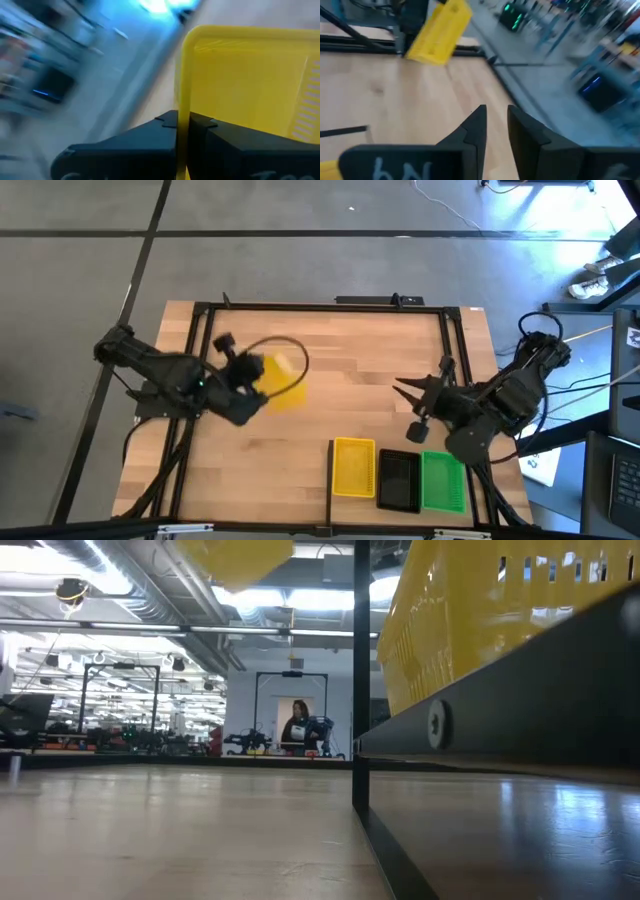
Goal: Stack baskets on shelf by color
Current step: Stack the yellow bin on top of the yellow bins on the shelf
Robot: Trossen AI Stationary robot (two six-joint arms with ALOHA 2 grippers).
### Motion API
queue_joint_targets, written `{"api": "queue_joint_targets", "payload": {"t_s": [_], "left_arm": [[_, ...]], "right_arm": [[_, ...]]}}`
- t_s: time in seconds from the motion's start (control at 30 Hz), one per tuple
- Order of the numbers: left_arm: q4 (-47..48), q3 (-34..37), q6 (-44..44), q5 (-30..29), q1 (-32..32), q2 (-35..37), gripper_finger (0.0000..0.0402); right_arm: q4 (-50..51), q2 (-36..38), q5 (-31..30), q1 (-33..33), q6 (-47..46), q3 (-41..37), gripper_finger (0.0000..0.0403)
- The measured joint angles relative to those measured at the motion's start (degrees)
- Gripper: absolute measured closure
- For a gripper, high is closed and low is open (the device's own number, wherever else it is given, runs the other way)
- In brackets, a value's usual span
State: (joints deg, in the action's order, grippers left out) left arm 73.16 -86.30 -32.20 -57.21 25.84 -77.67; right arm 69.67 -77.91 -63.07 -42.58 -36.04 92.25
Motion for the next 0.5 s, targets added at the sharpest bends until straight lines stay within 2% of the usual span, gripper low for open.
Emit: {"api": "queue_joint_targets", "payload": {"t_s": [0.13,0.23,0.4,0.5], "left_arm": [[-6.9,-2.2,10.2,-12.4,-3.8,-0.4,0.0401],[-15.2,-2.3,18.3,-17.9,-6.1,-0.4,0.0401],[-28.9,-2.3,31.3,-18.6,-7.9,-0.4,0.0401],[-34.7,-2.3,37.2,-18.6,-8.3,-0.4,0.0401]], "right_arm": [[-5.7,-2.5,-4.2,2.2,9.3,0.0,0.0328],[-11.4,-4.0,-5.0,4.6,14.2,0.0,0.0328],[-24.4,-6.7,-6.9,9.0,23.3,0.0,0.0328],[-33.0,-8.1,-5.3,11.2,31.9,0.0,0.0328]]}}
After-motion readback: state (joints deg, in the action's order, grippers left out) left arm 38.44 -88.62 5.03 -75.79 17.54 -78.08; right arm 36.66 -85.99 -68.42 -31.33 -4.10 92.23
